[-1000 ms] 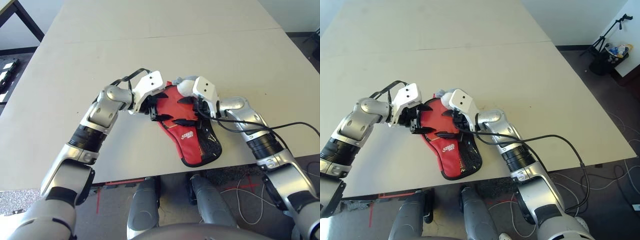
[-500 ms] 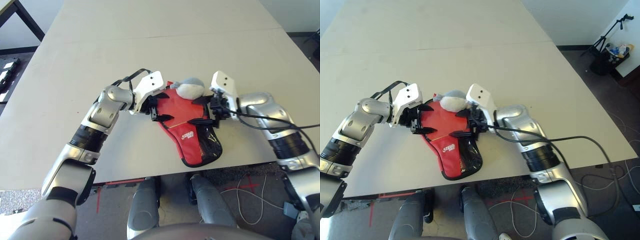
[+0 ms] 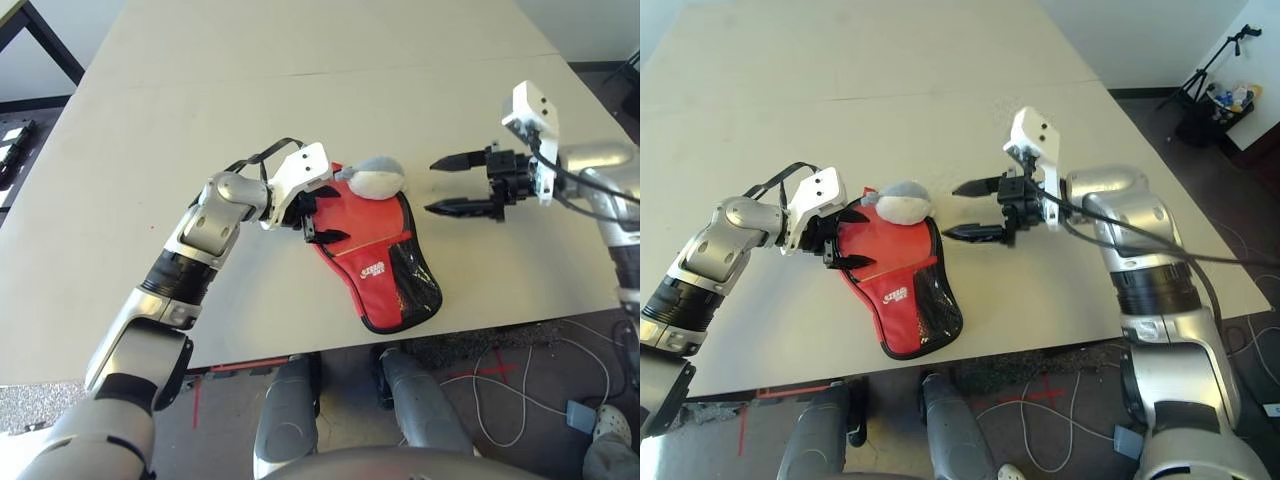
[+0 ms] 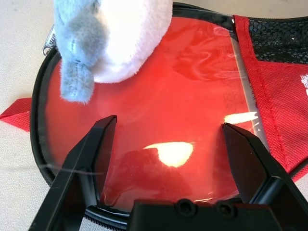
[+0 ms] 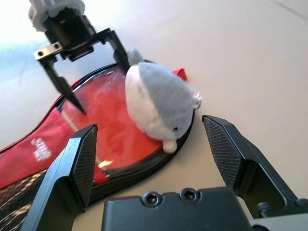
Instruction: Store the ping-pong paddle in its case and zip it.
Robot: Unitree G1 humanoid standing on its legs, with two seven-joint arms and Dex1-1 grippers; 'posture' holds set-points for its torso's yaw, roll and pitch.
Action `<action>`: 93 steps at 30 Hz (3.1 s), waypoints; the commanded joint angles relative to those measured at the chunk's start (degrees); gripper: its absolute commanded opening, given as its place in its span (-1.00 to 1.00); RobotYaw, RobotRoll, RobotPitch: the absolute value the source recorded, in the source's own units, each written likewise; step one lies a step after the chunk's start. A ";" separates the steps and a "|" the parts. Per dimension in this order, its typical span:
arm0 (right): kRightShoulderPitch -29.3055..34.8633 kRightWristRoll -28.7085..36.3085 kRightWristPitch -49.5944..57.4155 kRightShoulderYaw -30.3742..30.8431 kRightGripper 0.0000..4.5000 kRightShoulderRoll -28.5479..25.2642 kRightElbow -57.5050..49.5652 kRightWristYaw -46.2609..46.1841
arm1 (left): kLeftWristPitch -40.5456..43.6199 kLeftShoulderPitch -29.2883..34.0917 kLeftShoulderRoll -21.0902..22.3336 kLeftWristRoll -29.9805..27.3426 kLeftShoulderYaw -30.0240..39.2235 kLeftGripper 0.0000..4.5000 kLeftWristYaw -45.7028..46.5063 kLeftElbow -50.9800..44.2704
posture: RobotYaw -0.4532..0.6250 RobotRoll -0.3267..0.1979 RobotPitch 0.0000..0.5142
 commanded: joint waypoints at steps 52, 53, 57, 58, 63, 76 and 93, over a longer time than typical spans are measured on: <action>-1.54 -10.90 -11.75 -1.45 -0.79 0.39 23.12 -0.79 | 1.75 1.21 -0.16 0.80 -2.19 1.00 -0.93 -0.24 | -0.20 0.25 -0.06; -0.98 -10.62 -10.94 -1.47 -0.79 -0.33 22.31 -0.13 | 1.72 1.20 -0.17 0.81 -2.22 1.00 -0.95 -0.22 | -0.20 0.25 -0.06; 0.46 -10.13 -9.37 -1.78 -0.79 -1.89 20.44 0.38 | 1.31 1.10 -0.61 0.64 -2.24 1.00 -0.92 -0.07 | -0.21 0.25 -0.06; 0.55 -10.07 -9.16 -1.87 -0.79 -1.90 20.31 0.09 | 1.18 1.01 -0.85 0.54 -2.20 1.00 -0.86 -0.03 | -0.21 0.25 -0.06; 0.38 -9.62 -8.66 -1.87 -0.79 -0.77 20.12 -1.20 | -0.13 0.33 -1.68 0.41 -2.46 1.00 -1.54 0.02 | -0.21 0.25 -0.06; -1.24 -9.84 -9.41 -1.57 -0.79 0.26 21.12 -1.93 | 16.22 -3.36 -1.73 2.06 -6.74 1.00 -2.58 1.31 | -0.20 0.25 -0.06; 2.86 -6.95 -5.05 -1.95 -0.79 -8.37 14.09 7.63 | 18.55 -3.48 -1.58 1.99 -8.51 1.00 -1.57 1.27 | -0.23 0.25 -0.06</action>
